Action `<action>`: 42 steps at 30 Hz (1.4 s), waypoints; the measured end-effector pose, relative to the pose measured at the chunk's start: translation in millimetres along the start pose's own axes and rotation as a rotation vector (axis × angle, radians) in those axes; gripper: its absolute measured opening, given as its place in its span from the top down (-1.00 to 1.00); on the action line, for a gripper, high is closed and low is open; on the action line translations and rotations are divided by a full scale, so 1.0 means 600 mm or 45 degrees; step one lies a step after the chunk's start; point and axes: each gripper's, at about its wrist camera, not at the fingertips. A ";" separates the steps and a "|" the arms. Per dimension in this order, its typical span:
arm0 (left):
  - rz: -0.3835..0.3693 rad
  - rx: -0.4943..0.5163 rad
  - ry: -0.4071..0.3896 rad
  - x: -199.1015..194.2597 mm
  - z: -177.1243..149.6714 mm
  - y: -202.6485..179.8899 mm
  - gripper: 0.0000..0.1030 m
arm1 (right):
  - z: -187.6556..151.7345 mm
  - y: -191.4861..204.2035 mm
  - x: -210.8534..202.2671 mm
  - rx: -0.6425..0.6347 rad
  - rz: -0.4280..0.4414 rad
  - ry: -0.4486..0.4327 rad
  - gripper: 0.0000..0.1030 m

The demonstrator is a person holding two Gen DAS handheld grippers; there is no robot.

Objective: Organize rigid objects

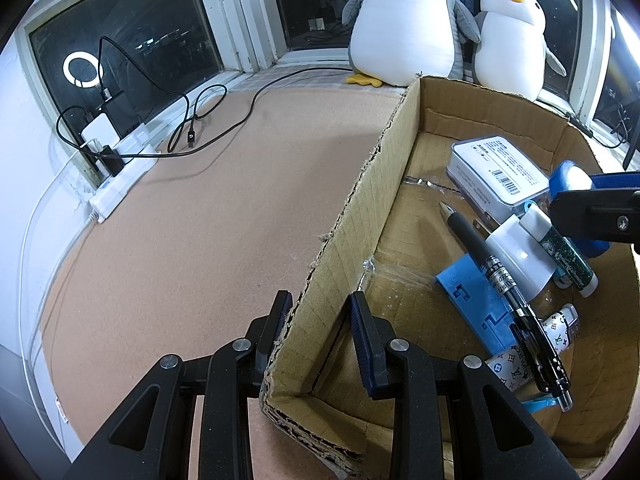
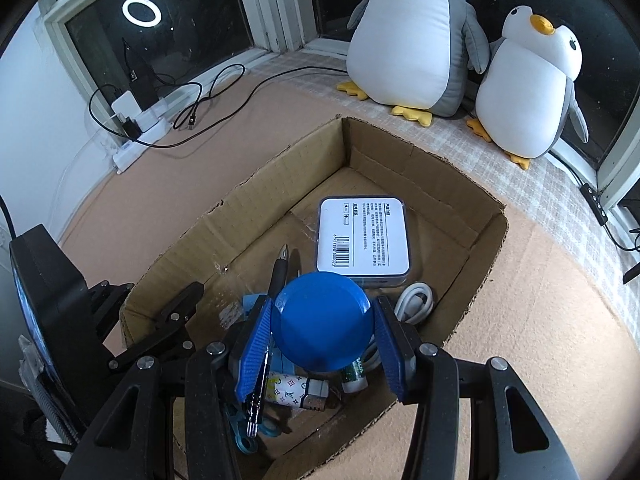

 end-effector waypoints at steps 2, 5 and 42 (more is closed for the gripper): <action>0.001 0.001 0.000 0.000 0.000 -0.001 0.40 | 0.000 -0.001 0.002 0.003 0.005 0.005 0.04; 0.000 -0.001 0.001 0.000 0.001 0.000 0.39 | 0.001 0.001 0.002 -0.010 0.000 0.003 0.01; -0.043 0.123 -0.173 -0.116 0.053 -0.041 0.04 | -0.049 -0.092 -0.215 0.158 -0.155 -0.224 -0.40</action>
Point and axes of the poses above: each gripper's, at about its wrist camera, not at the fingertips, and x roughly the way its jaws point, y to its left, z to its top, and after that the axes turned 13 degrees about -y, right-handed
